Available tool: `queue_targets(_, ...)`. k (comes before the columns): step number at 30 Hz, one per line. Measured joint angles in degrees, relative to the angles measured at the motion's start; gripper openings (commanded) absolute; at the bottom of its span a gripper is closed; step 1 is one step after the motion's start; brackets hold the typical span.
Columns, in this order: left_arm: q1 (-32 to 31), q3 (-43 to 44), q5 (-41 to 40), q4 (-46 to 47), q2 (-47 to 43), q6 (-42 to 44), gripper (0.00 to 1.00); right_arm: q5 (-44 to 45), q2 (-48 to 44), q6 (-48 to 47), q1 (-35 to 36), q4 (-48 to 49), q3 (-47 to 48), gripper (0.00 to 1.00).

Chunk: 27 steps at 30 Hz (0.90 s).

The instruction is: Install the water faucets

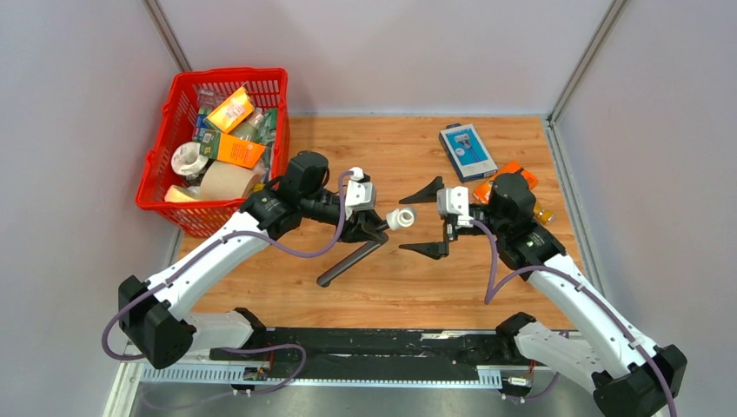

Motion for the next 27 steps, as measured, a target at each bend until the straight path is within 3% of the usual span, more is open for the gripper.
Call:
queue_targets(4,0.0,1.2,1.95,-1.86,1.03,0.04,0.0,-0.04,2.62,-1.6,0.61,-0.74,0.48,0.88)
queue_targets(9,0.0,1.77,2.78,-3.3,1.05,0.04,0.0,-0.44,5.42,-2.4,1.31,-1.9,2.03,0.74)
queue_targets(12,0.0,1.81,2.69,-3.87,1.05,0.13,0.0,-0.92,6.45,-2.56,1.7,-2.62,3.78,0.62)
queue_targets(16,-0.57,1.81,0.11,-4.72,1.03,0.48,0.0,-2.01,8.72,-2.08,2.4,-3.5,5.88,0.29)
queue_targets(21,-5.22,1.38,-14.03,-5.33,-1.25,2.51,0.0,-1.73,11.89,1.79,2.01,-4.59,7.91,0.02)
queue_targets(27,-14.14,-7.89,-38.23,4.17,-9.66,7.21,0.0,2.64,18.38,17.64,2.34,-4.96,13.27,0.0)
